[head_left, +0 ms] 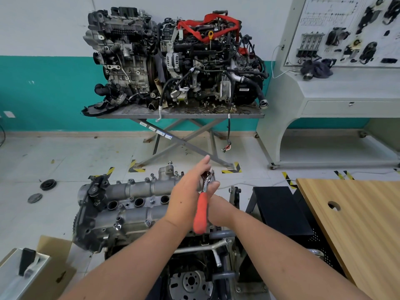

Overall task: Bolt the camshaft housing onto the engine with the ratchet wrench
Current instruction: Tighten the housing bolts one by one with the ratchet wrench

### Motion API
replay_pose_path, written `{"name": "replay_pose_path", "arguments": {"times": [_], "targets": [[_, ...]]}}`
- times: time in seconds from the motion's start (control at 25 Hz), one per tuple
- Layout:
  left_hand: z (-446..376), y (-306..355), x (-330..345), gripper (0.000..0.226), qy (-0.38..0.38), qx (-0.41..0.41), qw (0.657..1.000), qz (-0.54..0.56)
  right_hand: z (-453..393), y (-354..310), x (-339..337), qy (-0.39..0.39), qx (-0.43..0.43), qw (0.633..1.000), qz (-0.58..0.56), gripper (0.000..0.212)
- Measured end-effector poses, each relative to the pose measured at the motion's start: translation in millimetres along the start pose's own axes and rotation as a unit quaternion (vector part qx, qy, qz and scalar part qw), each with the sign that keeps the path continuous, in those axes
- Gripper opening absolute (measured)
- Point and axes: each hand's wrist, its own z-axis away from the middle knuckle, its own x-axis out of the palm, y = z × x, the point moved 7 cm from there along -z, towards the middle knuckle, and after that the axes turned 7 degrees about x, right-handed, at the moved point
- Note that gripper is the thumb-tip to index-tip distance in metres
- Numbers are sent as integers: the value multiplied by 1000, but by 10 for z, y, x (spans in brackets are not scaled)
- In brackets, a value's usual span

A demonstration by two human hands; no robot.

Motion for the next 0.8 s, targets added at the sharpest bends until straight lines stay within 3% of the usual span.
{"name": "replay_pose_path", "arguments": {"times": [0.16,0.36,0.44,0.52,0.56,0.68,0.8], "targets": [[22,-123,59,37,76,-92,980,159,7,37,-7,4,12,1000,-19,23],[32,-265,148,33,123,-214,922,299,38,46,-5,1,22,998,-66,30],[56,-327,170,47,163,-298,859,382,45,52,-10,3,27,997,-73,29],[39,-352,189,58,209,-369,772,473,44,65,-8,3,34,996,-79,28],[15,-363,186,57,219,-396,749,484,46,71,-6,2,36,996,-83,26],[-127,-362,126,42,180,-447,757,442,40,96,6,2,43,995,-89,25],[-322,-333,91,26,41,-472,822,315,42,93,-9,9,47,996,-74,29]]}}
